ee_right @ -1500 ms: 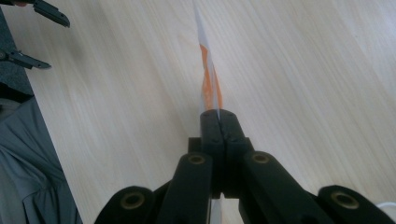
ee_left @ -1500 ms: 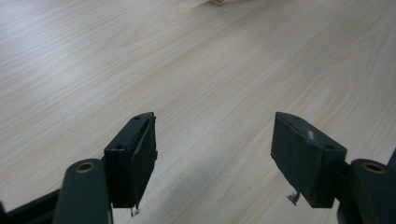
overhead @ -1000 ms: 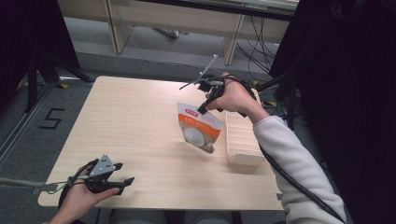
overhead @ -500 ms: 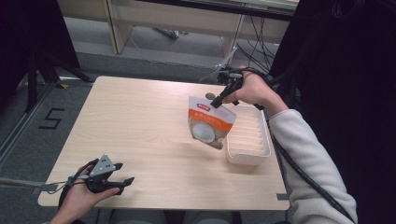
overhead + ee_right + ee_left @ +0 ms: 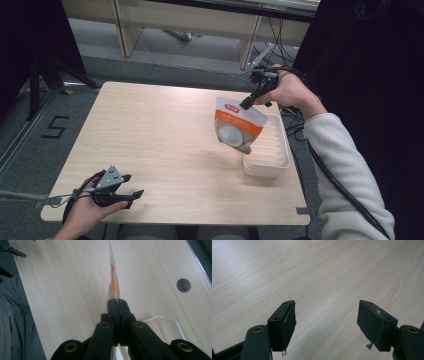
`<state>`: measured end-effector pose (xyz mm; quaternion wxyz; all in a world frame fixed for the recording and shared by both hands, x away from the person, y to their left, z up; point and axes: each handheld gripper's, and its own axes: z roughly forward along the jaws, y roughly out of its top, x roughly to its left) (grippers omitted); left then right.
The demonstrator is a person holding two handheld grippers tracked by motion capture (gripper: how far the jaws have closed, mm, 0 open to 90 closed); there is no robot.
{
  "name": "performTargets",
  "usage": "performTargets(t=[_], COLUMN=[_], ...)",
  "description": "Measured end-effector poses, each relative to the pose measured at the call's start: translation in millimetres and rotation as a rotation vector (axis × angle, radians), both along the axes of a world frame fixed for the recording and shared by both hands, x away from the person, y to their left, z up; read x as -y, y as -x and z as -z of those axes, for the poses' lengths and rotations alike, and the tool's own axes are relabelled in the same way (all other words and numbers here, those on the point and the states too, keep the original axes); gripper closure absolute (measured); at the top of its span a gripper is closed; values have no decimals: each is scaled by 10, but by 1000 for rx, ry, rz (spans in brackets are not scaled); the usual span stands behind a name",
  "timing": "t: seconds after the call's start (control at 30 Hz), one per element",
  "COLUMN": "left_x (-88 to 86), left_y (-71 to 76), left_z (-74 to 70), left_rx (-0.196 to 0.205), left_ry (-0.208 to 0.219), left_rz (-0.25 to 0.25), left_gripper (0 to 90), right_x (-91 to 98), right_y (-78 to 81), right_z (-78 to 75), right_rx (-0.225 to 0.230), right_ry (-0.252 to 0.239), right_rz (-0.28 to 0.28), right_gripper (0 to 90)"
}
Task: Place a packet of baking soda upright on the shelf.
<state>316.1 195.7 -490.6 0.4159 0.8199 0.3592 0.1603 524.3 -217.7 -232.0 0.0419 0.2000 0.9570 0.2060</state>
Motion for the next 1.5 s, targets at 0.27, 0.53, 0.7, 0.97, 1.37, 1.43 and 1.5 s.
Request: performTargets(t=[0.27,0.53,0.7,0.97,1.37,1.43,1.5], left_x=[-16,-19,-15,-18,-25,-15,-16], left_y=[-1,-3,-5,-5,-10,-11,-4], left_z=[-6,-15,-3,-11,-12,-1,-1], left_rx=[-9,-4,6,-2,-4,1,-11], left_ry=[-17,-33,-22,-33,-40,-23,-18], left_rz=[10,12,10,8,12,-1,-2], left_gripper=[305,304,304,304,303,303,303], right_x=[146,359,488,697,868,874,886], right_y=[-10,-24,-41,-38,-72,-83,-90], right_z=[-48,-76,-75,-58,-120,-111,-111], right_rx=[4,4,1,-8,32,36,27], right_ry=[7,16,27,45,88,99,115], right_rz=[-28,-30,-24,-34,-75,-91,-93], right_gripper=[900,900,900,900,900,900,900])
